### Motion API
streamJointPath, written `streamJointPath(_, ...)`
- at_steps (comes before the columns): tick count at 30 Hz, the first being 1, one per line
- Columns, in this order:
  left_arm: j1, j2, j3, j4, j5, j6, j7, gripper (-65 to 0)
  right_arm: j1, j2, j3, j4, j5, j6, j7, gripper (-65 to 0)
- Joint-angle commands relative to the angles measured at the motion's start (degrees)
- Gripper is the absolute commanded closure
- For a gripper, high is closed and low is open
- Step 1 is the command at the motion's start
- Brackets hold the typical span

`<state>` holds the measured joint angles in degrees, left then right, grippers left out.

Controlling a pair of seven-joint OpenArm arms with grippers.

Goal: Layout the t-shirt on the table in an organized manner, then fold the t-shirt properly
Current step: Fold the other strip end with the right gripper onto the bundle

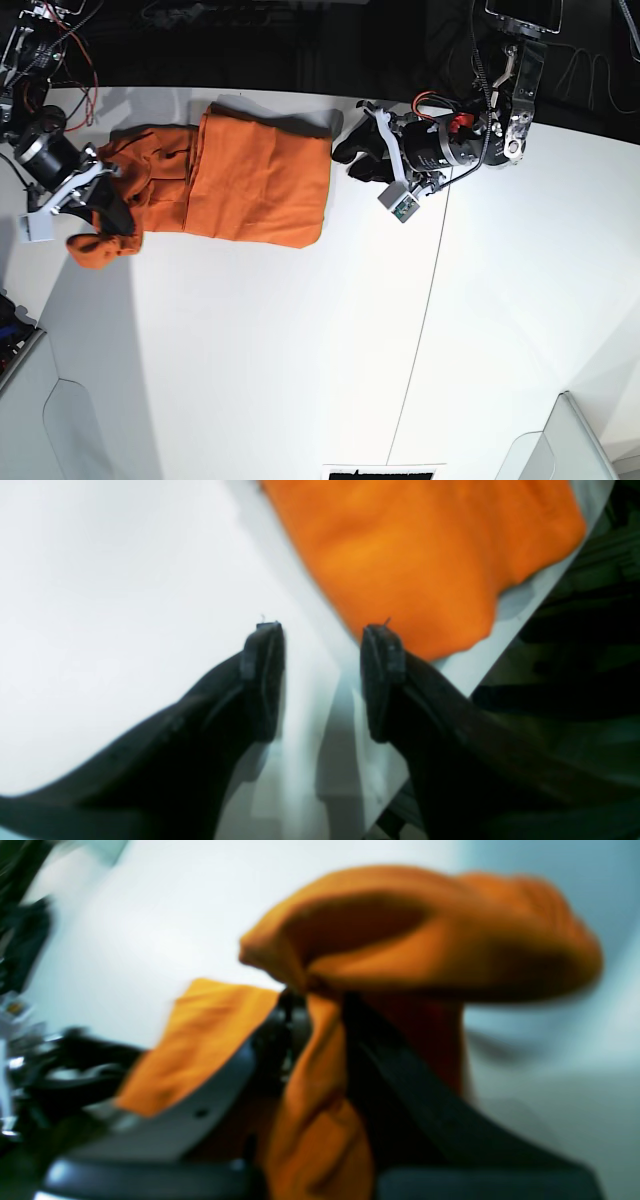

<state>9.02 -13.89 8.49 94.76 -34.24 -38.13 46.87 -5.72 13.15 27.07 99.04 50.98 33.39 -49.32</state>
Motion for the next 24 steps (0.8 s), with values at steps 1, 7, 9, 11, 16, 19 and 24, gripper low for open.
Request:
streamJointPath(1,-0.4,0.6,0.3,0.8,0.9,0.2,0.1,-28.6,0.6,-0.6,-1.5,1.6,0.8,0.3,1.1,0.0)
streamJointPath(7,-0.4,3.5,0.5,-0.1,2.1,0.2,0.0,-28.6,0.4,-7.8,-13.8,1.9,-10.1,0.3,1.9,0.0)
streamJointPath(9,-0.4,3.7,0.5,-0.1,2.1,0.2,0.0,-28.6,0.4,-8.7,-17.7,1.9,-11.6,0.3,2.0,-19.0)
streamJointPath(11,-0.5,3.7,0.5,-0.1,2.1,0.2,0.0,-28.6,0.5,-8.7,-21.4,1.9,-11.6,0.3,2.7,-35.1)
streamJointPath(16,-0.4,3.5,0.5,-0.1,2.1,0.2,0.0,-28.6,0.8,-9.5,-27.5,2.3,-11.6,0.3,4.1,-37.5)
streamJointPath(19,-0.4,3.4,0.5,-0.1,2.2,0.2,0.0,-28.6,0.8,-11.2,-29.4,4.2,-14.3,0.3,4.1,-37.5)
streamJointPath(24,-0.5,3.4,0.5,-0.1,2.1,0.2,0.0,-28.6,0.8,-12.5,-29.6,8.3,-16.5,0.3,3.9,-37.5)
